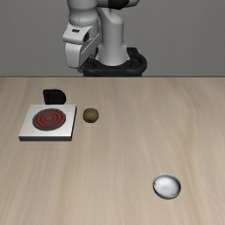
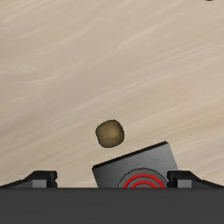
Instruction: Pick up the kiwi and place it on the white bowl with the stove turned on
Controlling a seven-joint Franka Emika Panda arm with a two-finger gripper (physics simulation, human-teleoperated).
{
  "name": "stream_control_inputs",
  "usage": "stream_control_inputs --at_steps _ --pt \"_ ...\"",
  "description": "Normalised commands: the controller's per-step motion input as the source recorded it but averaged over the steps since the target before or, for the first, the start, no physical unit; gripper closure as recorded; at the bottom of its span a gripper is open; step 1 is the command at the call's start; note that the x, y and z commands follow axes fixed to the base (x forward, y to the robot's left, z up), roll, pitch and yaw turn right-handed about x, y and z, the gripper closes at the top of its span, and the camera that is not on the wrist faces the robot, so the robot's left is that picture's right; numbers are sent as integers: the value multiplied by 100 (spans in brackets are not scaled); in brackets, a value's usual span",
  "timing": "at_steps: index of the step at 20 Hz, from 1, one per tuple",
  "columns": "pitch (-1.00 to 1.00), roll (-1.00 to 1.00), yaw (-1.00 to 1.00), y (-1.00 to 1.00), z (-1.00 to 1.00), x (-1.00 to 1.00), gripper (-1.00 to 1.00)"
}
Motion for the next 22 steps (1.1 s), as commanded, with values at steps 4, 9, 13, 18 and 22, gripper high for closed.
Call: stream_control_inputs --at_steps 4,9,13,18,22 --pt "0 0 51 0 0 0 -100" --pt "0 0 22 0 -40 0 -100" --pt "0 0 0 0 -100 0 -100" --pt "0 0 0 0 -100 0 -100" --pt "0 0 0 0 -100 0 -100"
